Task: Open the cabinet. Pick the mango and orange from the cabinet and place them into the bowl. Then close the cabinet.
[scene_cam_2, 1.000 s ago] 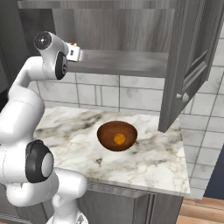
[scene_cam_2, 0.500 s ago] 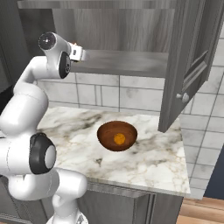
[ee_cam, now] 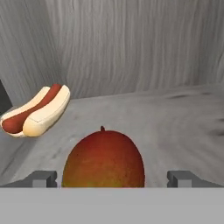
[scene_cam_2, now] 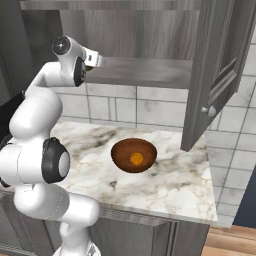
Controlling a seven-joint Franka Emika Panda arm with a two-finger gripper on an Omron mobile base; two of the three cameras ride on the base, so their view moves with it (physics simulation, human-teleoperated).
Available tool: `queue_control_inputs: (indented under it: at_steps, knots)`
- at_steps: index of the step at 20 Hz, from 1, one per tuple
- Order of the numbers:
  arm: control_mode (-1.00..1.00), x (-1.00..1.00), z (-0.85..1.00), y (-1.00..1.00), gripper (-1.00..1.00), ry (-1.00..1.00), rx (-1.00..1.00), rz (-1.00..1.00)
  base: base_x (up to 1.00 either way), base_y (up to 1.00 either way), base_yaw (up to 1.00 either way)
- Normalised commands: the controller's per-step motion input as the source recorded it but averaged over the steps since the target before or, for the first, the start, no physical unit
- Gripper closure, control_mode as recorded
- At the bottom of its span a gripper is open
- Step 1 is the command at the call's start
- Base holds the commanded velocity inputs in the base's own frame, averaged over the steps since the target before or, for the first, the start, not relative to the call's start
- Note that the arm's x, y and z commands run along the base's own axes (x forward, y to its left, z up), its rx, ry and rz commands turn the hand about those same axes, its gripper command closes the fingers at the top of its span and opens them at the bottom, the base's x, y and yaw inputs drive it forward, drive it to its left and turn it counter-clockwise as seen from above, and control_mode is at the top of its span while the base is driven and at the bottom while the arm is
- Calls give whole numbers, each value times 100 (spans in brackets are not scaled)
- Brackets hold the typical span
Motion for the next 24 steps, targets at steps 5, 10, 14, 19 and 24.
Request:
queue_control_inputs:
  at_steps: [5,10,14,19,24]
  knots:
    - [-100,45,-14,8,-100,3,0,0,0,0,0]
    - [-100,43,-18,16,-100,2,0,0,0,0,0]
    - [-100,31,-27,32,100,3,0,0,0,0,0]
    - [-100,-11,-45,19,100,0,0,0,0,0,0]
    - [-100,-2,-16,2,100,0,0,0,0,0,0]
